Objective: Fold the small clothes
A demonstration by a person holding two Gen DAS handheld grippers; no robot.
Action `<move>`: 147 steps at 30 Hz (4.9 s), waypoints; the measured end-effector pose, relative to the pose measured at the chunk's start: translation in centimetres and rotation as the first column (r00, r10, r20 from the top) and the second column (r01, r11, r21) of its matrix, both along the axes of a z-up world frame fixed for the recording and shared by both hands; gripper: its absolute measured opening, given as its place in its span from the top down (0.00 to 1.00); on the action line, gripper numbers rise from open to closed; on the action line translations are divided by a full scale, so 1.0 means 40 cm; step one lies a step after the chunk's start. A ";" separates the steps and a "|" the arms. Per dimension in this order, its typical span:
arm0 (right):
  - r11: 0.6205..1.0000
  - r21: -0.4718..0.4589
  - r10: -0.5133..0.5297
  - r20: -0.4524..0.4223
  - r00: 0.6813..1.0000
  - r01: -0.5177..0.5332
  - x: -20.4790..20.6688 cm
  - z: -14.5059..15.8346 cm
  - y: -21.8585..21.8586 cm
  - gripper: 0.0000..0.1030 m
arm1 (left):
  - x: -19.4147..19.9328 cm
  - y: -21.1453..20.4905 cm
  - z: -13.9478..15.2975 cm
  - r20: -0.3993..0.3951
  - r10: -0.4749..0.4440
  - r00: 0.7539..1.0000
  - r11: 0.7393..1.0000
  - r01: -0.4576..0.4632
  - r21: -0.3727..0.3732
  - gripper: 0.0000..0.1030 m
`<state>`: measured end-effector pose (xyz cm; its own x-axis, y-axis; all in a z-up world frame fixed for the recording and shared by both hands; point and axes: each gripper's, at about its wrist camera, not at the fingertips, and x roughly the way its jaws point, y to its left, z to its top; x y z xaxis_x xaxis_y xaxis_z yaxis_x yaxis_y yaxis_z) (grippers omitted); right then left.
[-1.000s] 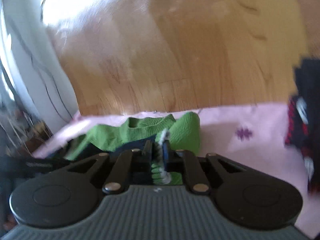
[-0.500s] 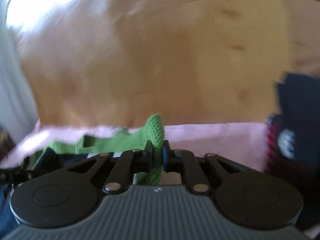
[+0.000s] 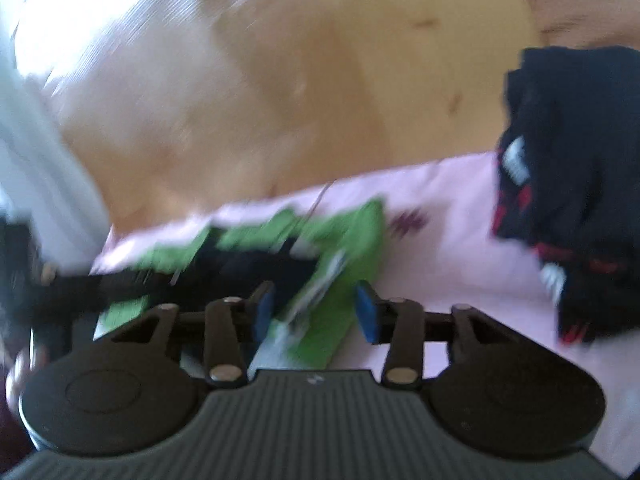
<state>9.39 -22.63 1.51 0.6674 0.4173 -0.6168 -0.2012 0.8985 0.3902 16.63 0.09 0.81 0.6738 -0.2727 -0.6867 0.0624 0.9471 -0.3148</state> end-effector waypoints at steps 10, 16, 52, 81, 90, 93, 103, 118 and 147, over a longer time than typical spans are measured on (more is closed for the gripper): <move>0.947 -0.303 0.136 0.080 0.988 -0.105 -0.087 0.013 0.158 0.35 | -0.026 -0.006 0.013 0.017 -0.026 1.000 0.999 0.026 -0.034 0.77; 0.888 -0.459 0.125 0.151 0.981 -0.043 -0.095 0.006 0.150 0.82 | -0.035 -0.021 0.005 -0.009 -0.091 0.996 0.992 0.090 -0.094 0.76; 0.989 -0.127 0.066 -0.066 0.996 -0.074 0.264 0.038 0.055 0.72 | -0.032 -0.018 0.004 -0.049 -0.116 0.992 0.992 0.113 -0.054 0.85; 0.909 -0.390 -0.116 0.100 0.988 0.146 0.161 -0.050 0.069 0.87 | -0.043 -0.054 -0.004 0.007 -0.155 0.988 0.988 0.155 0.002 0.82; 0.964 -0.157 -0.202 0.087 0.976 0.213 0.076 0.039 -0.011 0.48 | -0.074 -0.042 0.046 0.067 -0.154 0.986 0.988 0.155 -0.017 0.73; 0.973 -0.106 -0.207 -0.023 0.978 0.203 0.072 0.019 -0.029 0.49 | -0.087 -0.044 0.072 0.106 -0.156 0.982 0.988 0.156 0.011 0.71; 0.996 -0.072 0.052 0.064 0.997 -0.047 0.118 0.178 0.186 0.93 | -0.049 0.181 0.102 0.065 0.150 0.987 0.964 -0.132 -0.230 0.68; 0.977 0.164 -0.107 -0.159 0.981 0.134 0.149 0.051 0.104 0.93 | -0.041 0.131 0.071 0.048 0.101 0.994 0.983 -0.093 -0.155 0.59; 0.902 0.427 0.056 -0.266 0.962 0.066 0.158 0.147 0.202 0.96 | -0.014 0.236 0.012 -0.042 0.232 0.972 0.946 -0.236 -0.221 0.51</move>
<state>15.72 -14.55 7.41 0.5070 0.6778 -0.5325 -0.0318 0.6321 0.7742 16.08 9.53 1.28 0.7274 -0.2558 -0.6368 -0.1588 0.8400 -0.5188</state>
